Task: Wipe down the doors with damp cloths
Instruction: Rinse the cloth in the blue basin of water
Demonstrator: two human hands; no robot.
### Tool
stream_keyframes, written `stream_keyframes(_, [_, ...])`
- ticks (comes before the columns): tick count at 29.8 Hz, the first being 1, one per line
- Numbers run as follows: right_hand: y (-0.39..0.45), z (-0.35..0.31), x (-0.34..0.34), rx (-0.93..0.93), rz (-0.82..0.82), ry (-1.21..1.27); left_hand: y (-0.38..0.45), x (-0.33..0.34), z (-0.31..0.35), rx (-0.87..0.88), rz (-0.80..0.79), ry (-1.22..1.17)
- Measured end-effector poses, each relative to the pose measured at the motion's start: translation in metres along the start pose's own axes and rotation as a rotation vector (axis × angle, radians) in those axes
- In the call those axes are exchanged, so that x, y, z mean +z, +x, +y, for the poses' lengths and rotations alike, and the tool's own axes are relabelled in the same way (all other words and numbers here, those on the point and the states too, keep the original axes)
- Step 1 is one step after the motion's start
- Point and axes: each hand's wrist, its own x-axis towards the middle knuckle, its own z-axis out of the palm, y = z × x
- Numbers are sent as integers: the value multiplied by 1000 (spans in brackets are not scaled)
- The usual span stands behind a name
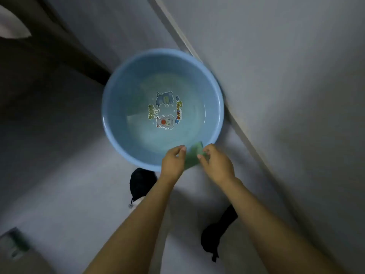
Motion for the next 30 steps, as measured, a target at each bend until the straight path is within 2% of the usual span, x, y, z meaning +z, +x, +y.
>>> stream_keyframes(3, [18,11,28,106,117,102,34,7,-20,-68,-129,80])
stream_keyframes(7, [21,18,50,176,293,295,59,15,-31,-63,-254,135])
stream_keyframes(10, [26,16,50,159,363,247,65,11,-29,-139,-326,-5])
stream_keyframes(12, [35,11,44,85,402,210,67,3,-25,-165,-341,-181])
stream_keyframes(16, [68,-6,35,-156,423,127,85,-14,-15,-15,-102,-441])
stream_keyframes(19, [111,-22,43,-122,193,133,110,-24,-12,46,119,-572])
stream_keyframes(21, [140,-31,52,-112,29,153,129,-30,-14,100,245,-560])
stream_keyframes(25, [199,-47,56,-82,77,338,169,-37,-24,198,450,-411])
stream_keyframes(28, [229,-53,68,-186,100,89,207,-41,-23,128,557,-400])
stream_keyframes(30, [240,-55,74,-244,111,-101,223,-44,-18,87,538,-409])
